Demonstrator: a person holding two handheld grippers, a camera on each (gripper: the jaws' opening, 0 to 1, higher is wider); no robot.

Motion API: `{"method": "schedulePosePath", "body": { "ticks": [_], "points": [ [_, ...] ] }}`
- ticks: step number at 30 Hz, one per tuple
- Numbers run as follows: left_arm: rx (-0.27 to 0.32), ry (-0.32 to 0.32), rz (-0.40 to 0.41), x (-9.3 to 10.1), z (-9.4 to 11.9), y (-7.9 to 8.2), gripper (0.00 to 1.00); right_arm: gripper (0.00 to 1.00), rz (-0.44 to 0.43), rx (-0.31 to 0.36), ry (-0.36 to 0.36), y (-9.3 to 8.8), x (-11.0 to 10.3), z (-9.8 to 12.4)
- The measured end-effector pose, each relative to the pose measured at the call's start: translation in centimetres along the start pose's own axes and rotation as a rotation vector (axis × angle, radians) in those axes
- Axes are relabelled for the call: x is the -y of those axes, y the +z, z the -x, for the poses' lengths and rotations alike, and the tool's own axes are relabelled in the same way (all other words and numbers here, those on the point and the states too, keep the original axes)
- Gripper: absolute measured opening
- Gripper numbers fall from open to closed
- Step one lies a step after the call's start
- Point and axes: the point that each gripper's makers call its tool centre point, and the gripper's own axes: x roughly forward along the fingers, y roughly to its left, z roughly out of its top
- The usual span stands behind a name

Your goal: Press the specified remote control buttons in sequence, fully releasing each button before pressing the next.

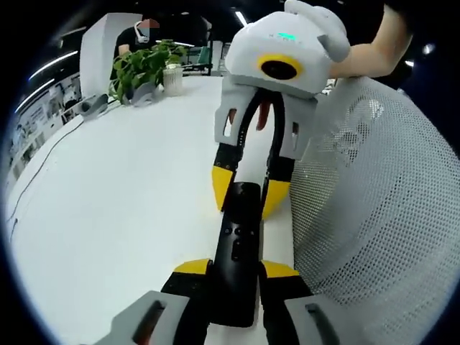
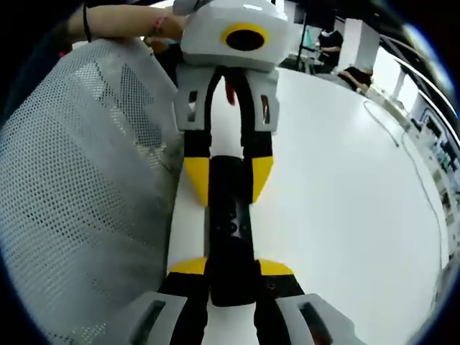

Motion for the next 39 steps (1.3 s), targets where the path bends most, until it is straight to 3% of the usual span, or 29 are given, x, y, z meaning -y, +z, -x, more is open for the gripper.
{"method": "schedulePosePath", "body": {
  "ticks": [3, 5, 10, 12, 16, 19, 26, 28, 30, 32, 34, 39],
  "points": [
    [0.067, 0.03, 0.065, -0.2, 1.2, 1.0, 0.31, 0.21, -0.001, -0.012, 0.003, 0.0, 0.0, 0.1],
    [0.089, 0.076, 0.114, -0.8, 2.2, 1.4, 0.39, 0.21, -0.007, -0.013, 0.002, -0.1, 0.1, 0.0],
    [0.342, 0.216, 0.231, -1.6, 7.8, 5.7, 0.59, 0.21, -0.016, -0.012, -0.001, -0.2, 0.1, 0.0],
    [0.414, 0.28, 0.282, -1.8, 10.1, 6.5, 0.66, 0.21, -0.022, -0.008, -0.001, -0.1, 0.1, 0.0],
    [0.456, 0.375, 0.324, -1.3, 13.0, 6.9, 0.89, 0.21, -0.019, -0.009, -0.003, -0.1, 0.1, 0.0],
    [0.481, 0.429, 0.333, -0.7, 14.4, 7.1, 0.99, 0.21, -0.023, -0.008, -0.003, -0.1, 0.1, 0.0],
    [0.581, 0.576, 0.342, 0.4, 17.2, 7.7, 1.0, 0.21, -0.032, -0.001, -0.006, -0.1, 0.1, 0.0],
    [0.584, 0.61, 0.333, 0.9, 17.8, 7.5, 1.0, 0.21, -0.033, 0.002, -0.007, -0.1, 0.1, 0.0],
    [0.631, 0.675, 0.324, 0.8, 18.8, 7.6, 1.0, 0.21, -0.037, 0.006, -0.009, 0.0, 0.1, 0.0],
    [0.624, 0.718, 0.331, 0.8, 19.3, 7.2, 1.0, 0.21, -0.035, 0.002, -0.011, 0.0, 0.1, -0.1],
    [0.682, 0.766, 0.328, 0.4, 20.3, 7.5, 1.0, 0.21, -0.041, -0.003, -0.011, 0.0, 0.1, -0.1],
    [0.746, 0.81, 0.337, -0.2, 21.6, 7.6, 1.0, 0.21, -0.08, 0.009, 0.003, 0.1, 0.2, 0.1]
  ]
}}
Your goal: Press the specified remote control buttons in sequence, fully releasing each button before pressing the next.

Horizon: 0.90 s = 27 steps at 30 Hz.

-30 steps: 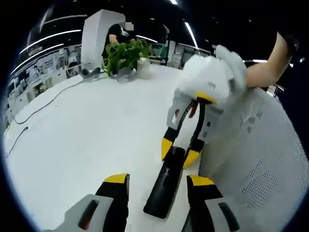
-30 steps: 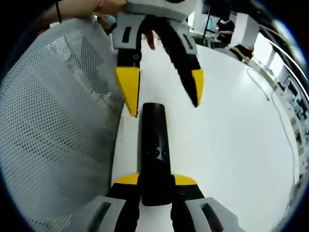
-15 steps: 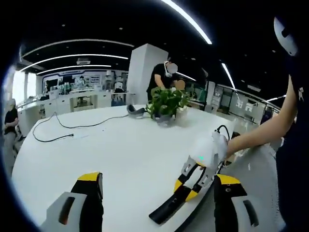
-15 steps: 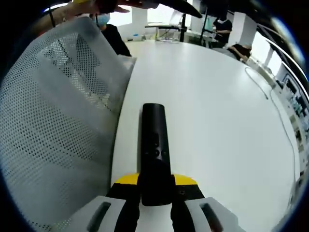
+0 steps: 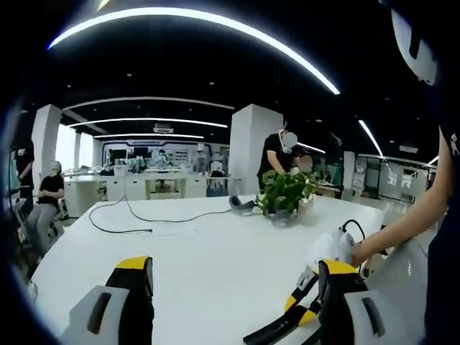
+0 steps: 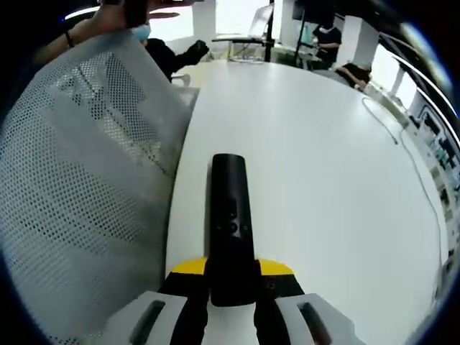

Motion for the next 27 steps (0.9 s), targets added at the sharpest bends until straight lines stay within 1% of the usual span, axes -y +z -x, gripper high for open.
{"method": "schedulePosePath", "body": {
  "ticks": [2, 3, 4, 7, 8, 11, 16, 19, 25, 27],
  "points": [
    [0.005, 0.001, 0.011, -0.2, 0.2, 0.0, 1.0, 0.21, -0.027, -0.004, 0.002, 0.0, 0.0, 0.0],
    [0.013, 0.0, 0.025, -0.2, 0.2, 0.1, 1.0, 0.21, -0.011, -0.028, -0.018, -0.1, 0.3, 0.0],
    [0.017, -0.001, 0.027, -0.2, 0.2, 0.2, 1.0, 0.21, 0.022, -0.055, -0.027, -0.4, 0.4, 0.1],
    [0.011, -0.002, -0.001, 0.0, 0.1, 0.0, 1.0, 0.21, 0.027, -0.06, -0.023, -0.4, 0.5, 0.0],
    [0.006, -0.005, -0.014, 0.1, 0.0, -0.1, 1.0, 0.21, 0.039, -0.064, -0.025, -0.4, 0.7, 0.0],
    [0.001, -0.008, -0.031, 0.2, 0.0, -0.1, 1.0, 0.21, 0.037, -0.063, -0.025, -0.5, 1.4, 0.2],
    [0.004, -0.011, -0.02, 0.2, 0.0, -0.1, 1.0, 0.21, 0.026, -0.07, -0.034, -0.8, 3.8, 0.5],
    [0.008, -0.01, -0.018, 0.1, 0.0, 0.0, 1.0, 0.21, 0.014, -0.076, -0.04, -1.1, 5.5, 0.7],
    [0.003, -0.016, -0.01, 0.1, 0.0, -0.1, 0.99, 0.21, -0.006, -0.086, -0.048, -1.7, 8.5, 1.2],
    [0.005, -0.016, -0.008, 0.1, 0.0, -0.1, 0.99, 0.21, -0.012, -0.089, -0.05, -1.8, 9.2, 1.3]
  ]
}}
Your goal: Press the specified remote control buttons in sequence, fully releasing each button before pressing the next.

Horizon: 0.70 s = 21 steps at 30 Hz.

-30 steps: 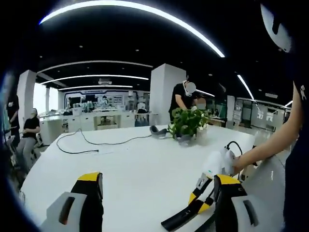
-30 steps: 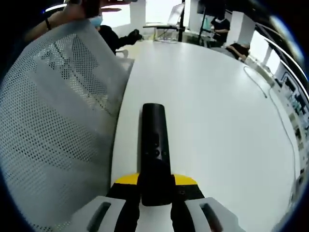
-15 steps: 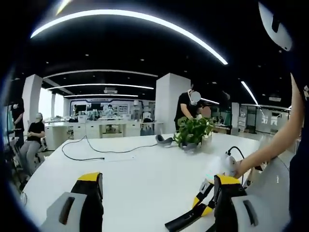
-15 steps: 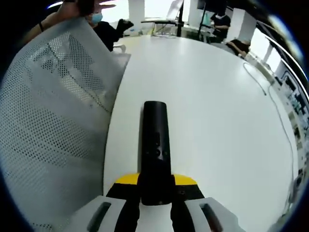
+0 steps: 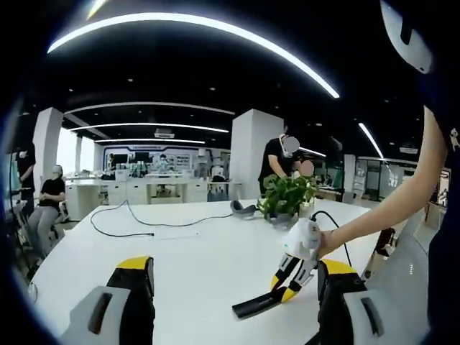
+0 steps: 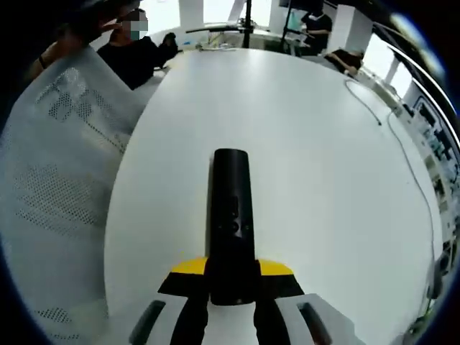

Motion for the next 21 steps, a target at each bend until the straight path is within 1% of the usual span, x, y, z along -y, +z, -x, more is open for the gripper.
{"method": "schedulePosePath", "body": {
  "ticks": [4, 6, 9, 16, 21],
  "points": [
    [-0.001, -0.003, 0.003, 0.0, 0.0, 0.0, 0.99, 0.21, -0.005, -0.003, 0.001, -0.2, 1.5, 0.1],
    [-0.009, -0.016, 0.016, 0.2, 0.0, -0.2, 0.98, 0.21, -0.011, -0.005, 0.0, -0.2, 2.4, 0.1],
    [-0.011, -0.012, 0.005, 0.2, 0.0, -0.2, 0.98, 0.21, -0.024, -0.012, -0.007, -0.3, 3.7, 0.2],
    [-0.019, -0.015, -0.002, 0.3, 0.0, -0.4, 0.98, 0.21, -0.035, -0.032, -0.01, -0.5, 6.0, 0.2],
    [-0.015, -0.014, 0.001, 0.3, 0.0, -0.3, 0.98, 0.21, -0.063, -0.031, -0.012, -0.6, 7.7, 0.2]
  ]
}}
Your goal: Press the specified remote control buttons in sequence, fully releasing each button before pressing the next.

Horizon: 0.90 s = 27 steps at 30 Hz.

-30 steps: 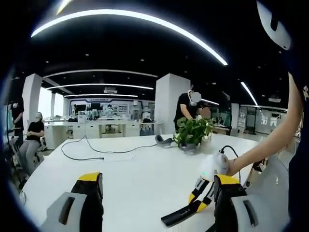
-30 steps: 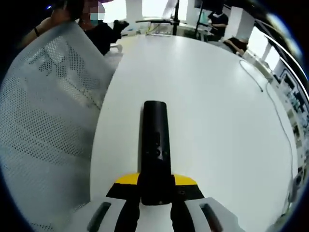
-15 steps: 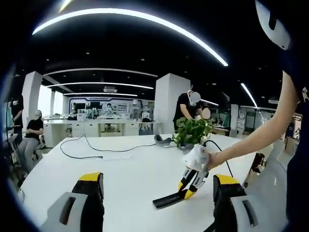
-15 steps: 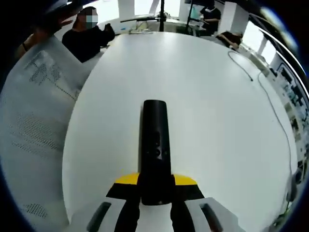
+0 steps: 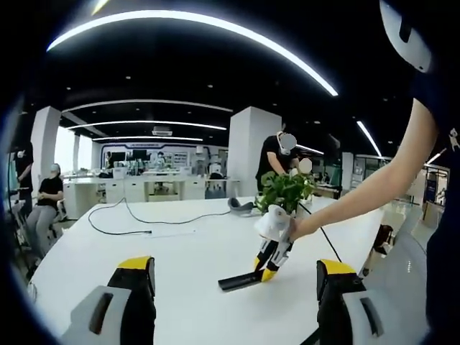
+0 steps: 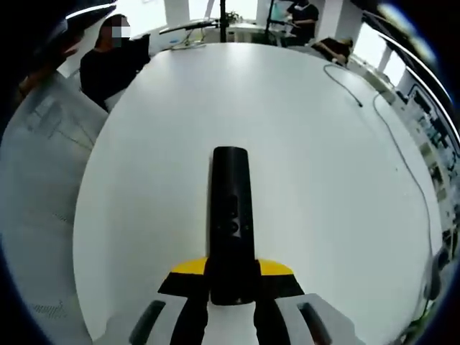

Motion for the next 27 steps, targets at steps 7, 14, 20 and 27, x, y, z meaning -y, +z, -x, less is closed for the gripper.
{"method": "schedulePosePath", "body": {
  "ticks": [7, 14, 20, 27],
  "points": [
    [0.009, 0.002, 0.016, -0.2, 0.1, 0.1, 0.98, 0.21, 0.01, -0.01, 0.016, 0.0, 0.8, 0.0],
    [0.016, 0.001, 0.019, -0.2, 0.1, 0.2, 0.98, 0.44, -0.118, 0.032, -0.014, 0.3, 0.8, 0.7],
    [0.022, 0.001, 0.018, -0.2, 0.1, 0.3, 0.98, 0.7, -0.231, 0.278, -0.164, 2.7, 1.4, 4.9],
    [0.039, 0.008, 0.008, -0.3, 0.2, 0.7, 0.99, 0.99, -0.395, 0.513, -0.367, 3.4, -0.6, 11.7]
  ]
}}
